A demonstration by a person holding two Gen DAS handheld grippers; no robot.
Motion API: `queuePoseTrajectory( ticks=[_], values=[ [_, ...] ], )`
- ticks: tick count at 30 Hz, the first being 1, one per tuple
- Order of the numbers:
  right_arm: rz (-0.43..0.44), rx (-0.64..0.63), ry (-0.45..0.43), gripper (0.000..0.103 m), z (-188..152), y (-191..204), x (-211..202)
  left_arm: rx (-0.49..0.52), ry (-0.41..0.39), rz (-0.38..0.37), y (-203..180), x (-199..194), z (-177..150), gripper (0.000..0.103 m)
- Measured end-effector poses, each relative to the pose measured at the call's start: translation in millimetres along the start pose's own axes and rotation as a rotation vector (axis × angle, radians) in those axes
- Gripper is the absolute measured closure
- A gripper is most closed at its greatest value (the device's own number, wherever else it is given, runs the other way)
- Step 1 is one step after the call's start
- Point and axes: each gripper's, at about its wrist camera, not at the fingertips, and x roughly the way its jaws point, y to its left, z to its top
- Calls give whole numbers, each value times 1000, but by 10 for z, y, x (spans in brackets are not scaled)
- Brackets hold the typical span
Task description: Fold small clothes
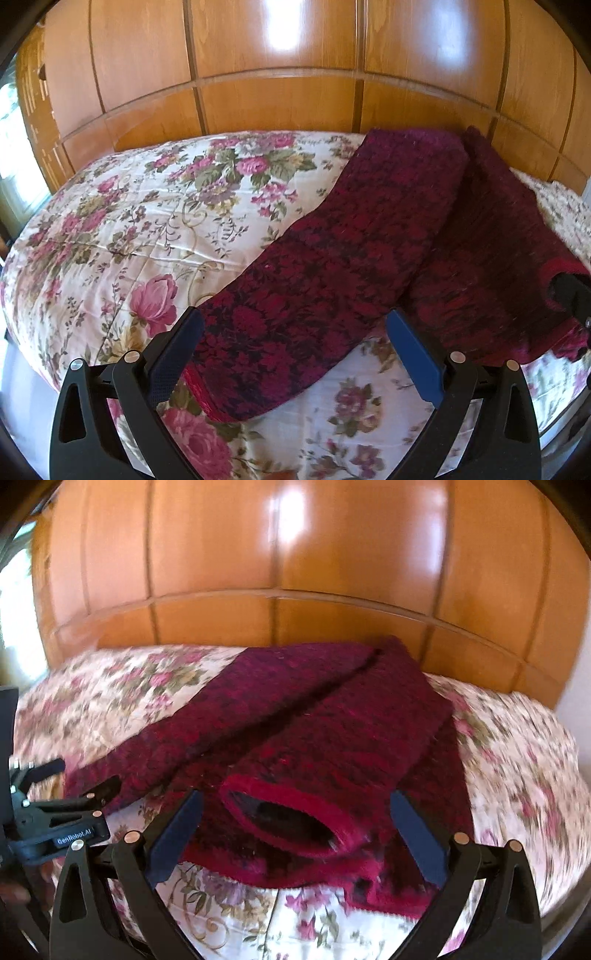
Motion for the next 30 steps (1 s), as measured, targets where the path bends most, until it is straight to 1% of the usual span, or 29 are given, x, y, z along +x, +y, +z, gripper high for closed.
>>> queuePoseTrajectory(
  ticks=[2, 4, 5, 6, 7, 8, 9, 11, 12, 13, 14, 15, 18, 19, 20, 21, 23, 24, 25, 27, 28, 30],
  values=[
    [10, -41, 15, 8, 14, 27, 104, 11, 22, 1, 57, 87, -6, 4],
    [-8, -101, 35, 15, 27, 80, 248, 22, 39, -2, 137, 166, -26, 4],
    [-16, -129, 45, 25, 37, 99, 309, 33, 47, 2, 170, 202, -42, 4],
    [-13, -156, 55, 41, 59, 117, 360, 43, 60, 2, 218, 244, -64, 4],
    [-5, -159, 57, 51, 80, 101, 381, 44, 73, -3, 262, 276, -79, 5],
    [5, -149, 56, 67, 109, 67, 386, 39, 80, -8, 308, 294, -95, 5],
    [18, -128, 47, 80, 157, 14, 367, 33, 77, -17, 360, 301, -115, 5],
    [35, -84, 30, 87, 237, -102, 323, 42, 74, -32, 401, 312, -137, 8],
    [47, -48, 17, 89, 280, -186, 281, 50, 73, -37, 407, 321, -151, 8],
    [56, -8, 2, 90, 335, -300, 223, 56, 72, -47, 402, 329, -160, 11],
    [57, 26, -14, 90, 393, -410, 163, 60, 70, -59, 398, 330, -164, 17],
    [58, 60, -32, 91, 442, -519, 101, 73, 64, -69, 381, 321, -169, 19],
    [28, 183, -88, 91, 584, -999, -78, 118, 42, -80, 326, 295, -188, 30],
    [12, 211, -98, 91, 611, -1128, -104, 131, 34, -86, 313, 284, -194, 37],
    [-19, 247, -112, 91, 643, -1322, -125, 150, 25, -93, 295, 273, -201, 48],
    [-52, 279, -120, 91, 662, -1489, -135, 166, 18, -96, 284, 263, -205, 54],
    [-105, 357, -124, 91, 667, -1847, -117, 188, 8, -103, 265, 234, -201, 77],
    [-120, 386, -121, 91, 669, -1968, -107, 188, 9, -109, 264, 215, -188, 81],
    [-151, 431, -112, 91, 657, -2184, -67, 184, 9, -111, 268, 199, -168, 89],
    [-206, 485, -90, 91, 625, -2501, 7, 159, 8, -137, 307, 147, -102, 93],
    [-238, 530, -67, 91, 590, -2724, 83, 145, 3, -148, 332, 121, -60, 94],
    [-280, 579, -37, 91, 532, -3006, 177, 114, -11, -161, 398, 76, 65, 94]
  ],
)
